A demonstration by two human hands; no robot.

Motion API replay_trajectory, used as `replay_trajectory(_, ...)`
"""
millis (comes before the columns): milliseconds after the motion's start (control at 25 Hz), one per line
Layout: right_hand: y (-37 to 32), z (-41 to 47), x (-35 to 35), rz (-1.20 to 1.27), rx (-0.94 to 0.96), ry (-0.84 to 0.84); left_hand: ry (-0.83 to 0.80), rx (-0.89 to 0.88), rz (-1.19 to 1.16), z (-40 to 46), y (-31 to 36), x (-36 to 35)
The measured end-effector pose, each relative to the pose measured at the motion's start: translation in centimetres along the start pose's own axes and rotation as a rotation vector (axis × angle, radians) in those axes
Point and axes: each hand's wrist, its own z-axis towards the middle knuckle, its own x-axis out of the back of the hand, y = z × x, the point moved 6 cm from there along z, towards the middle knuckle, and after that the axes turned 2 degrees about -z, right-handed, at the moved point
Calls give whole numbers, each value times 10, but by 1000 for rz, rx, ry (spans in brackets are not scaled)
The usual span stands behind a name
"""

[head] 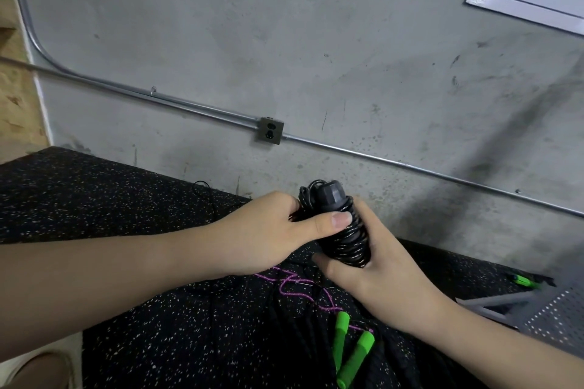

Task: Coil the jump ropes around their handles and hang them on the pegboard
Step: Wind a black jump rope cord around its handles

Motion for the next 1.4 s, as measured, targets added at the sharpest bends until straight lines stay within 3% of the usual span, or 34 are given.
replay_trajectory(160,-5,-5,0,138,0,-118,-36,-76,21,-3,4,2)
replay_trajectory(360,1,3,-6,452,-46,-111,-65,-71,-37,-9,8,-3)
replay_trajectory(640,2,-2,-9,516,-246,-134,-42,-84,-31,-9,5,-11)
replay_trajectory(800,0,-6,-12,623,-307,-127,-159,51,-226,-7,-6,-18)
replay_trajectory(880,3,-7,-12,629,-354,-136,-202,33,-99,-8,-9,-16)
replay_trajectory(960,12,-7,-8,636,-433,-123,-137,34,32,-6,-13,-11)
replay_trajectory(1080,19,-2,7,760,-452,-37,88,72,68,-4,-17,3)
replay_trajectory(1240,21,0,15,929,-436,-42,299,-27,-116,-8,-7,16)
replay_trajectory(1400,18,-7,-2,962,-434,-188,430,-202,-320,-13,8,25)
